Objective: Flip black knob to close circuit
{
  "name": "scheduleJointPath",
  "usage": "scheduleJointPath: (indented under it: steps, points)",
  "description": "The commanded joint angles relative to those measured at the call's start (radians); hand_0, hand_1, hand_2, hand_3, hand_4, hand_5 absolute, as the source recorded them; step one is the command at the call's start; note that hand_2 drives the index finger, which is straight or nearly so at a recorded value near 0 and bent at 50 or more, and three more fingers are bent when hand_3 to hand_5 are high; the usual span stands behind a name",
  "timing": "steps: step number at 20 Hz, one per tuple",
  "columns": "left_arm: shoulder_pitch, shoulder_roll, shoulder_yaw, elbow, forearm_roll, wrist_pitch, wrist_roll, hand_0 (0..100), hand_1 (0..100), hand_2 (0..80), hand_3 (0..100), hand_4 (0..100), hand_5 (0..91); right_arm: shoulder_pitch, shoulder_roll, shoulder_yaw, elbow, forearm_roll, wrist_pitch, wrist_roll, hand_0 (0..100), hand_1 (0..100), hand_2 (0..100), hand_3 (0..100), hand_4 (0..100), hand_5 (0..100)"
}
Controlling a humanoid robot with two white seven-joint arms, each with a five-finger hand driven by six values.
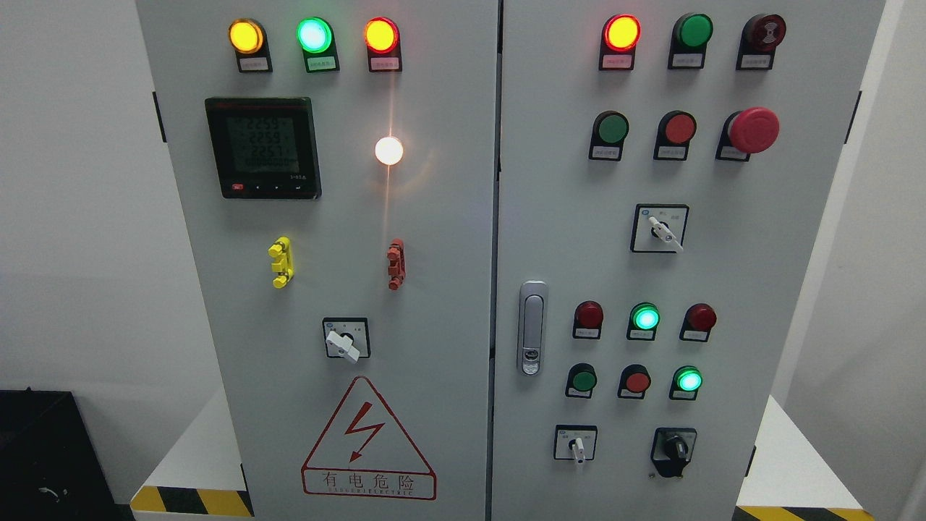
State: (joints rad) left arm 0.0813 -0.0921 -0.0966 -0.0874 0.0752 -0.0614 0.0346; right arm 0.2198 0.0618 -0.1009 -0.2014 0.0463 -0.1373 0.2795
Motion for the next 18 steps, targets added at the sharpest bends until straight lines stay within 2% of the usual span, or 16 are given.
scheduleJointPath:
  steps: [1, 8, 13, 16, 17, 18]
  points:
    - [0.000, 0.000, 0.000, 0.000, 0.000, 0.000, 0.001, 12, 56, 0.0, 0, 0, 0.0, 0.000, 0.007, 0.001, 0.036, 0.000, 0.001, 0.003, 0, 7, 0, 0, 0, 0]
    - [0.000, 0.000, 0.000, 0.000, 0.000, 0.000, 0.001, 12, 56, 0.0, 0, 0, 0.0, -0.002, 0.007, 0.012, -0.010, 0.007, -0.001, 0.013, 0, 7, 0, 0, 0, 0]
    - [0.000, 0.000, 0.000, 0.000, 0.000, 0.000, 0.001, 12, 56, 0.0, 0, 0, 0.0, 0.000, 0.003, 0.004, -0.220, 0.099, 0.005, 0.007, 0, 9, 0, 0, 0, 0]
    - [0.000, 0.000, 0.000, 0.000, 0.000, 0.000, 0.001, 12, 56, 0.0, 0, 0, 0.0, 0.003, 0.000, 0.000, -0.376, 0.180, 0.044, 0.001, 0, 10, 0, 0, 0, 0]
    - [0.000, 0.000, 0.000, 0.000, 0.000, 0.000, 0.001, 12, 56, 0.0, 0, 0, 0.0, 0.004, 0.000, -0.002, -0.427, 0.213, 0.060, 0.000, 0, 10, 1, 6, 2, 0]
    - [0.000, 0.000, 0.000, 0.000, 0.000, 0.000, 0.001, 12, 56, 0.0, 0, 0, 0.0, 0.004, 0.000, -0.002, -0.479, 0.245, 0.074, -0.002, 0, 11, 4, 10, 7, 0]
